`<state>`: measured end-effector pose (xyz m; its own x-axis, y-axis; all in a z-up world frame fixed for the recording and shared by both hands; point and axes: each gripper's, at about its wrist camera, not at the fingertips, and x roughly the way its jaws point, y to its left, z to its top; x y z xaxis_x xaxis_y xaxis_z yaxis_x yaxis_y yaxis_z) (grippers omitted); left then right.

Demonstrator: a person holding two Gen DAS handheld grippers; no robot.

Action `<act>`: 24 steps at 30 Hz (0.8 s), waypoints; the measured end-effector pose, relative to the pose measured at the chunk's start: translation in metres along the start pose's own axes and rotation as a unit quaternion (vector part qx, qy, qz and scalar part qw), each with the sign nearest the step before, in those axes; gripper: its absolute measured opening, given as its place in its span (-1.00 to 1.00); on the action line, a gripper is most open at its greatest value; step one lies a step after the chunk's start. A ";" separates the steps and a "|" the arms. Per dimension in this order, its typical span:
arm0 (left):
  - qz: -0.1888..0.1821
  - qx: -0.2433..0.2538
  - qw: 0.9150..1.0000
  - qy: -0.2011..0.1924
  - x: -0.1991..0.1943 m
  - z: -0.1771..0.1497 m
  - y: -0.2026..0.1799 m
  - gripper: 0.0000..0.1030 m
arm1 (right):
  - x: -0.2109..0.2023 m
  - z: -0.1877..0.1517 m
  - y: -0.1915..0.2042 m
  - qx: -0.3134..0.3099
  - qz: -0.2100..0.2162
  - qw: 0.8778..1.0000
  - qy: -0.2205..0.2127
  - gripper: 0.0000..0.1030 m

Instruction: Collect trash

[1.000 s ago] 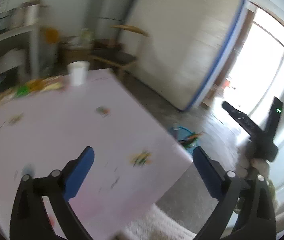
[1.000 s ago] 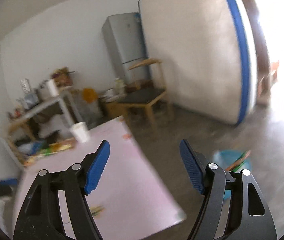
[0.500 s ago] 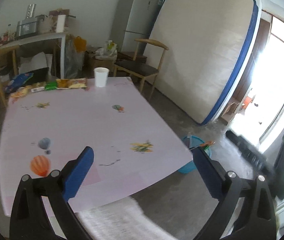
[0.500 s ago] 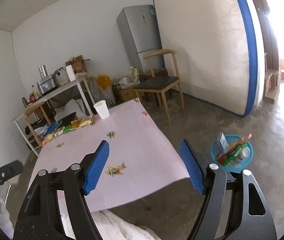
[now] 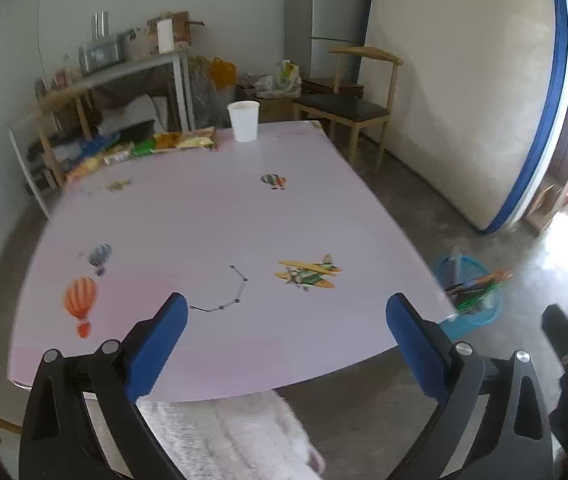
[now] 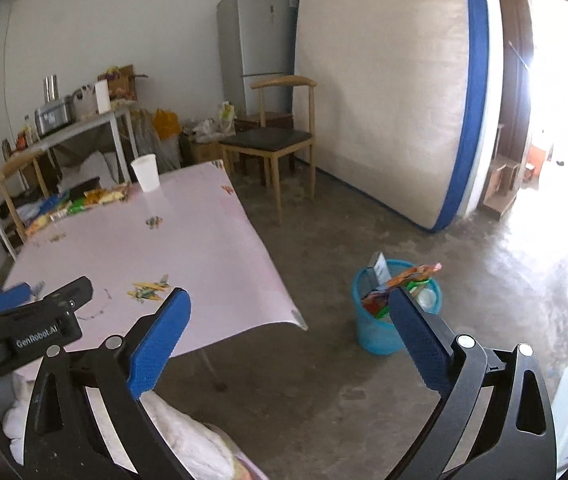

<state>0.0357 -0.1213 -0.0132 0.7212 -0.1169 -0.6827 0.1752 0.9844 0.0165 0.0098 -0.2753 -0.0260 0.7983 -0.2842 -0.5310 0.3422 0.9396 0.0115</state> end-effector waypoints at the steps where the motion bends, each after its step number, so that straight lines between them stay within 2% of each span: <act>1: 0.002 0.004 1.000 0.002 0.000 0.000 -0.001 0.89 | -0.001 -0.002 0.001 -0.005 -0.002 1.000 -0.001 0.85; 6: -0.003 -0.017 1.000 0.025 0.001 -0.003 0.003 0.89 | 0.003 -0.003 0.008 -0.020 0.007 1.000 0.016 0.85; 11: -0.004 -0.055 0.998 0.021 -0.007 -0.005 0.010 0.89 | 0.002 -0.006 0.007 -0.020 0.014 0.999 0.028 0.85; 24: 0.000 -0.061 0.997 0.037 -0.015 -0.008 0.012 0.89 | -0.001 -0.003 0.001 -0.018 0.013 0.999 0.037 0.85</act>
<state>0.0214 -0.1065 -0.0083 0.6684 -0.1104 -0.7356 0.0891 0.9937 -0.0682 0.0078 -0.2736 -0.0277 0.7674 -0.2455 -0.5924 0.3025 0.9531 -0.0031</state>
